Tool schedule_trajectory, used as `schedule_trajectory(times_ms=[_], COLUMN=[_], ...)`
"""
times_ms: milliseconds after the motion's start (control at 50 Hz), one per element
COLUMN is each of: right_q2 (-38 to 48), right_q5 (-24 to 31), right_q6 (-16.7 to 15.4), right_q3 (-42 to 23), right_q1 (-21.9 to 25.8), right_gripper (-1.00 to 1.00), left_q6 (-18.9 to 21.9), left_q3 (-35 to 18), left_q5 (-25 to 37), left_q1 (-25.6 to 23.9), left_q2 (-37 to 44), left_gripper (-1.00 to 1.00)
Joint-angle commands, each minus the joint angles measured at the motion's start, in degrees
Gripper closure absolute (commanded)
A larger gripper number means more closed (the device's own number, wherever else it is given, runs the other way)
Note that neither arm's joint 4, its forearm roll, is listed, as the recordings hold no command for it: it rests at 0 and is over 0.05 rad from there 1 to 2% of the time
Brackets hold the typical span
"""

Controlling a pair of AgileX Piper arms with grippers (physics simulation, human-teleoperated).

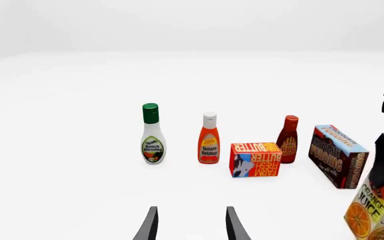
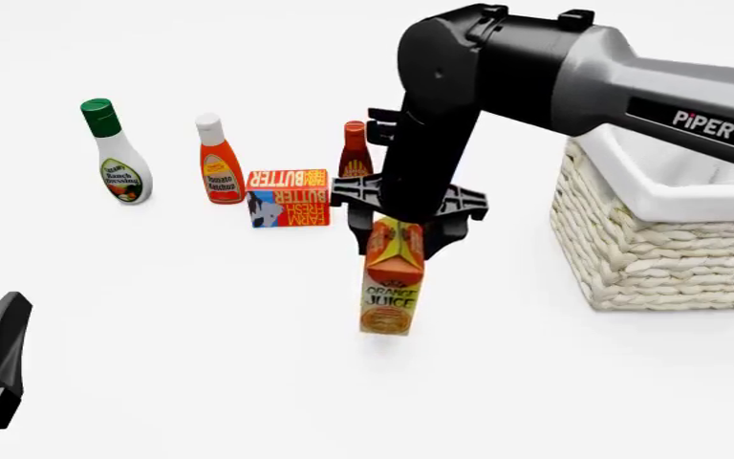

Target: Pick the orange juice and place it in the basket.

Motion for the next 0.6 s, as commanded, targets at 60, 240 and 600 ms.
schedule_trajectory(times_ms=[60, 240, 600], right_q2=[-0.96, -0.98, -2.48], right_q5=[0.0, 0.0, 0.0], right_q6=[-5.75, -11.98, -20.67], right_q3=[1.3, 2.03, -0.92], right_q1=[-0.65, -0.83, -1.45], right_gripper=[1.0, 1.0, 1.0], left_q6=[0.0, -0.01, 0.01], left_q3=[0.0, 0.0, 0.0], left_q5=[-0.01, 0.0, 0.0], left_q1=[0.0, -0.01, 0.0], left_q2=[0.0, 0.0, 0.0], left_gripper=[-1.0, -1.0, -1.0])
